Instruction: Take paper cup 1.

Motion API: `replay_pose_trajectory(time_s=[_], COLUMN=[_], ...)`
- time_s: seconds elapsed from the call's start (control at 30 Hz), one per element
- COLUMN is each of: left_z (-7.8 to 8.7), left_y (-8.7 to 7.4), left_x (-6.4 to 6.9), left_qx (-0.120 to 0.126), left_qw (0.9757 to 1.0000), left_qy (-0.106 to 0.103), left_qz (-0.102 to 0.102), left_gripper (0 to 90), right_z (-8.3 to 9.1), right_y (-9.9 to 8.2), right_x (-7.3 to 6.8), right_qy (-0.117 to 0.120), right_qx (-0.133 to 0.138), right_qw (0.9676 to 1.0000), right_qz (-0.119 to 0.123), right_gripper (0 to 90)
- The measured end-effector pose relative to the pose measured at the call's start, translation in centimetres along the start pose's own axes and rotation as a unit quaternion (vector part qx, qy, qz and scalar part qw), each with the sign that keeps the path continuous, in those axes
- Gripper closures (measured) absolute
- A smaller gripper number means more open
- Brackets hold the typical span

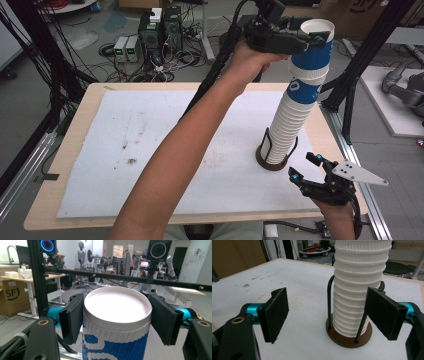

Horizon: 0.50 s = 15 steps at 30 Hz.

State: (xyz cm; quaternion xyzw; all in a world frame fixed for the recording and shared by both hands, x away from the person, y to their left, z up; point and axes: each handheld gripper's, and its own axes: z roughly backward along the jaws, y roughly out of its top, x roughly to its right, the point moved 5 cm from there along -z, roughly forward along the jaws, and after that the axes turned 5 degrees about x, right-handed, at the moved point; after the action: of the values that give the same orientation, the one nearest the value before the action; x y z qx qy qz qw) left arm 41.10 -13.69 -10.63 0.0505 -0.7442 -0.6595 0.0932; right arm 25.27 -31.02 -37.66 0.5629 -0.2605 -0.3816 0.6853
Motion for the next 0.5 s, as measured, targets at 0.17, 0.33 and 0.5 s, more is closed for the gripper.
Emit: replay_pose_trajectory(time_s=[0.17, 0.33, 0.5], left_z=[1.0, 2.8, 5.9], left_y=[0.5, 1.3, 1.0], left_x=[-0.3, -0.8, -1.6], left_qx=[0.004, 0.009, -0.004], left_qw=[1.0, 0.9998, 0.9993], left_qy=[0.005, 0.015, 0.032], left_qz=[-0.003, -0.01, -0.021], left_gripper=[31.5, 31.5, 31.4], right_z=[-0.2, -0.4, -0.6], right_y=[-0.1, -0.1, -0.1], right_x=[-0.1, -0.4, -0.9], right_qy=[0.002, 0.006, 0.011], right_qx=[-0.002, -0.005, -0.007], right_qw=[1.0, 1.0, 0.9999], right_qz=[0.001, 0.002, 0.003], right_gripper=[20.1, 20.1, 20.1])
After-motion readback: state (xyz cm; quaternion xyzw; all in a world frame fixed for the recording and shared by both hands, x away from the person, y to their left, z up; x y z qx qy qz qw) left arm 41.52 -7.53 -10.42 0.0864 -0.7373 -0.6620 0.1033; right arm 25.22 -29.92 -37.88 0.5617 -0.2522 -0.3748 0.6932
